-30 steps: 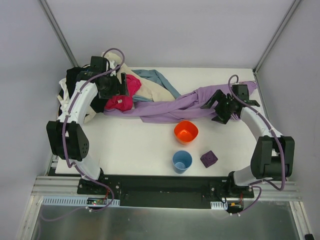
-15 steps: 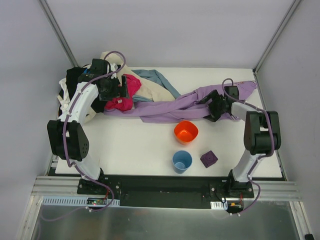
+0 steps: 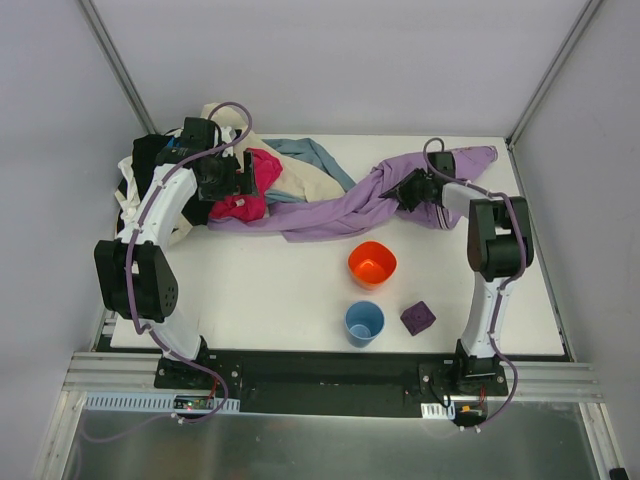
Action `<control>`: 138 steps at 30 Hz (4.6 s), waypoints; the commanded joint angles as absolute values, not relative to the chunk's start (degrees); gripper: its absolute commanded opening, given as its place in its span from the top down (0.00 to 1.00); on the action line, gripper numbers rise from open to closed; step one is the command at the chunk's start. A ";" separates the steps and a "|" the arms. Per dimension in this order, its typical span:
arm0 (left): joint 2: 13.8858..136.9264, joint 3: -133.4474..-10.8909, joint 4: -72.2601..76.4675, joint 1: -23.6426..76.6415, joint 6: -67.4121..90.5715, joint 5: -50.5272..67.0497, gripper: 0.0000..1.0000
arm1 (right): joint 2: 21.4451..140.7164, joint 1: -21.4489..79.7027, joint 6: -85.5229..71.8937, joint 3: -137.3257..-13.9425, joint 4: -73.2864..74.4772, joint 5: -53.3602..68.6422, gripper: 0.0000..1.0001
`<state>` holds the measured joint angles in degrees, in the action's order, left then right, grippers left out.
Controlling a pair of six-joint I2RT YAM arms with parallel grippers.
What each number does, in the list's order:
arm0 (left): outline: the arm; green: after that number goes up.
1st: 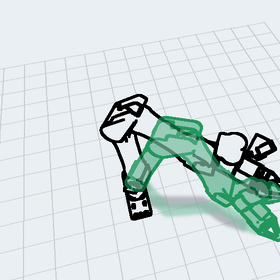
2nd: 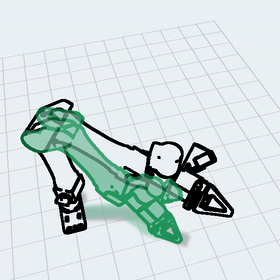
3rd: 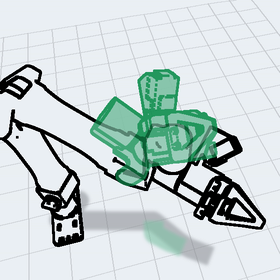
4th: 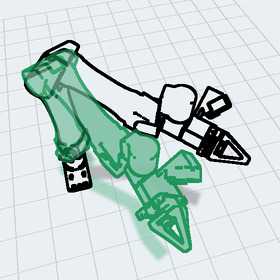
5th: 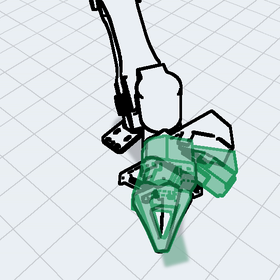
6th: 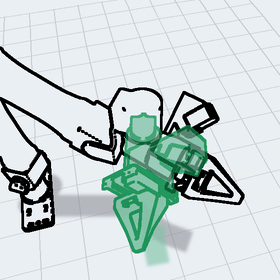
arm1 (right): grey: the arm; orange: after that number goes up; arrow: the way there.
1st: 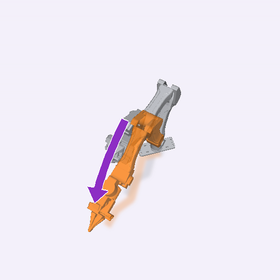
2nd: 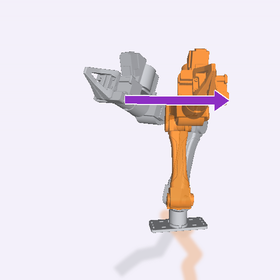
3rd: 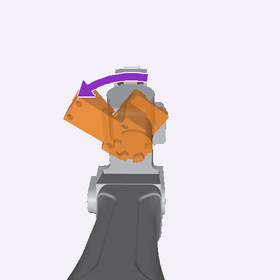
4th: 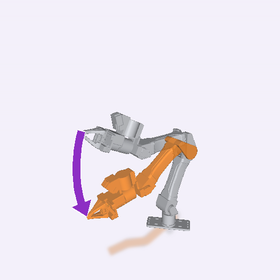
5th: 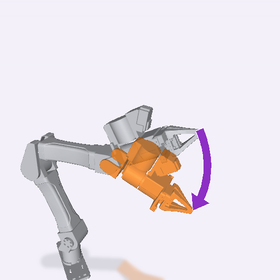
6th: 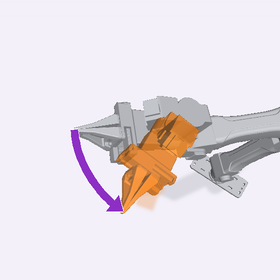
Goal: Pick out a specific cloth from the pile
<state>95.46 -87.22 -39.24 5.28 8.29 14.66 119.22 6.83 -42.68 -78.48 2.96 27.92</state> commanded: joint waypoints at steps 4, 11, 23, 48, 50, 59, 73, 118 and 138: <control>92.99 -86.57 -38.32 5.62 7.29 15.12 0.02 | 116.55 7.12 -41.22 -87.88 1.14 31.20 1.00; 92.99 -86.22 -38.23 5.62 7.38 15.12 0.02 | 108.21 7.73 -39.46 -95.70 0.79 34.27 1.00; 92.55 -85.43 -37.71 5.62 7.65 14.33 0.02 | 103.27 6.95 -43.76 -121.17 2.55 39.02 1.00; 97.29 -93.15 -36.12 5.89 12.21 23.37 0.02 | 100.46 -8.52 -62.40 -138.09 -7.11 37.87 1.00; 99.22 -100.51 -36.12 6.41 13.97 24.08 0.02 | 99.32 -8.79 -63.10 -135.19 -8.87 39.54 1.00; 122.39 -135.84 -34.98 11.15 25.39 32.69 0.30 | 93.96 -9.67 -64.77 -121.48 -14.85 43.77 1.00; 142.29 -139.67 -21.98 21.62 33.13 41.92 1.00 | 89.91 -11.16 -65.21 -113.82 -17.23 47.46 1.00; 132.02 -108.81 -22.24 -5.72 24.88 36.39 0.98 | 102.05 -26.98 -64.96 -134.94 -11.25 40.78 1.00; 92.39 -93.62 -18.46 5.09 21.88 33.22 0.01 | 107.83 -16.18 -27.52 -89.57 8.95 34.63 1.00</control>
